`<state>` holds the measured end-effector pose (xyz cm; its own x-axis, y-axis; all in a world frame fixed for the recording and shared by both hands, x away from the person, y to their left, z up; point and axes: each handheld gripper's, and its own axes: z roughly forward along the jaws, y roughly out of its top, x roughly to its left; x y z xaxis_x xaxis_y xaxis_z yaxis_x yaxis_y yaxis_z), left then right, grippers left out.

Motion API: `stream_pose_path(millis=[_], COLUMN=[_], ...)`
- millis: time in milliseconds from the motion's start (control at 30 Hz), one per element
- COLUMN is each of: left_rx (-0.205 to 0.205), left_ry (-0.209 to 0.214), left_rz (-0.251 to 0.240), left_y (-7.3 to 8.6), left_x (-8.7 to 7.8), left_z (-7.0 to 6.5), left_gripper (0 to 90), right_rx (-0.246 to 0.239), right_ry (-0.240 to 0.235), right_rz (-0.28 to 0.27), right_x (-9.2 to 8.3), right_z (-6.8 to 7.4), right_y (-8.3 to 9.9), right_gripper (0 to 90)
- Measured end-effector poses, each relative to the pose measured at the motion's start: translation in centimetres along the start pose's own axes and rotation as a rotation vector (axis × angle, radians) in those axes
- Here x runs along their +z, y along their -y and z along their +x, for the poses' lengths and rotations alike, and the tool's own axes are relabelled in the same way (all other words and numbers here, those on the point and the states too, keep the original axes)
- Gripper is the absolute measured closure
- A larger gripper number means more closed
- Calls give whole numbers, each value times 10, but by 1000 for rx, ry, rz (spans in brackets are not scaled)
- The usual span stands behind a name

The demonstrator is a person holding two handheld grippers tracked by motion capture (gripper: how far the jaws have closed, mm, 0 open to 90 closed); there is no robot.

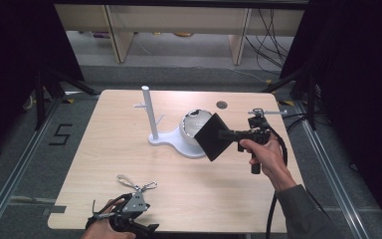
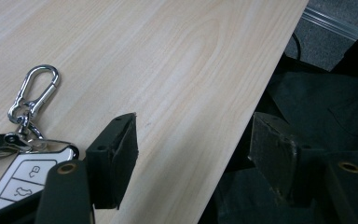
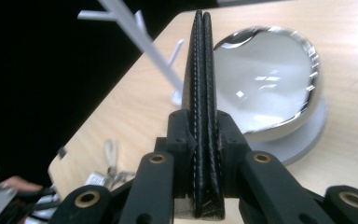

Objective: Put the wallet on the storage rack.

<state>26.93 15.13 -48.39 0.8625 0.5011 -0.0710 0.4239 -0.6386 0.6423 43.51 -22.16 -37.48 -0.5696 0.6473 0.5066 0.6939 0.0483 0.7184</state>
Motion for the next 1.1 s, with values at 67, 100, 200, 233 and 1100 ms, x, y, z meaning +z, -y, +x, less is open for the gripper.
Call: stream_pose_path(millis=[67,100,200,233,1100], left_rx=[1,3,5,2,-6], left_ry=[7,5,1,-3,-16], left_rz=[3,0,1,3,6], left_y=[0,0,1,1,7], left_x=[-1,-1,-2,-3,-4], left_z=[0,0,0,0,2], left_gripper=[318,318,318,319,305], right_rx=[-2,43,37,53,216], right_ry=[27,34,53,62,141], right_rz=[-19,-18,-36,-37,-75], right_x=[1,1,4,6,68], right_z=[-7,-8,-16,-19,-46], right_y=[-6,-9,-14,-17,-37], right_gripper=[791,791,791,791,791])
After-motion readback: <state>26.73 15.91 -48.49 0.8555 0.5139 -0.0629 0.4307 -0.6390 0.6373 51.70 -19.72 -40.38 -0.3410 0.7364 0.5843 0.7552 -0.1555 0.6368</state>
